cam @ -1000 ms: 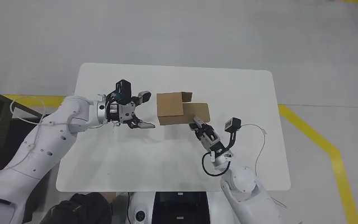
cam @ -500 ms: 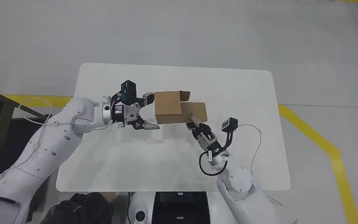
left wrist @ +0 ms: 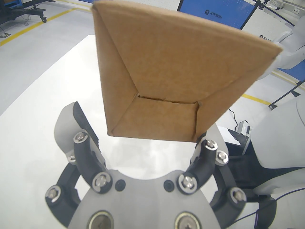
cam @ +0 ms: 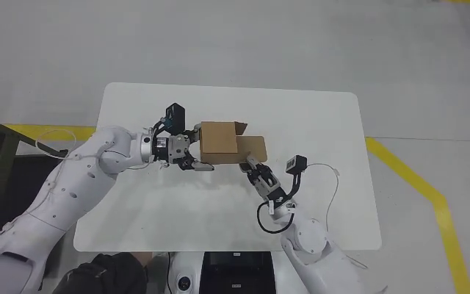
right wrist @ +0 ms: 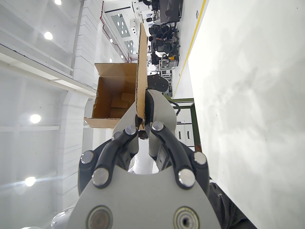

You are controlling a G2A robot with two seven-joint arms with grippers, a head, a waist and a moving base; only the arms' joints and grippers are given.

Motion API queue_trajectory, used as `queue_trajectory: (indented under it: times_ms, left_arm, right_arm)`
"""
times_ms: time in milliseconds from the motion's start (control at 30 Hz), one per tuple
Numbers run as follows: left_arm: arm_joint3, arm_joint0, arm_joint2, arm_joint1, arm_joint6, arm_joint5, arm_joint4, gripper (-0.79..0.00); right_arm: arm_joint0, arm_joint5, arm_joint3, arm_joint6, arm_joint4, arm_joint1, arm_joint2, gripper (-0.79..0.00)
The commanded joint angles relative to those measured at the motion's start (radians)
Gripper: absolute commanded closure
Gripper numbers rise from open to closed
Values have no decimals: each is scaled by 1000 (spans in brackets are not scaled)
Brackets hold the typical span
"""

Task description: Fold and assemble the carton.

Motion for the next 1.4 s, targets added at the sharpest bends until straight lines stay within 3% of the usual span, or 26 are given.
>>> queue_trajectory:
  times_ms: [0, 700, 1267, 1367]
  left_arm:
    - [-4, 3, -7, 2, 13, 0, -15, -785]
    - [-22, 37, -61, 15, 57, 0, 38, -785]
    - [-32, 45, -39, 25, 93, 0, 87, -785]
    - [-35, 48, -42, 30, 113, 0, 106, -717]
  right_arm:
    - [2, 1, 3, -5, -9, 0, -2, 0]
    - [3, 4, 14, -25, -32, -3, -4, 0]
    - [1, 22, 9, 0, -41, -3, -11, 0]
    - [4, 23, 11, -1, -42, -4, -14, 0]
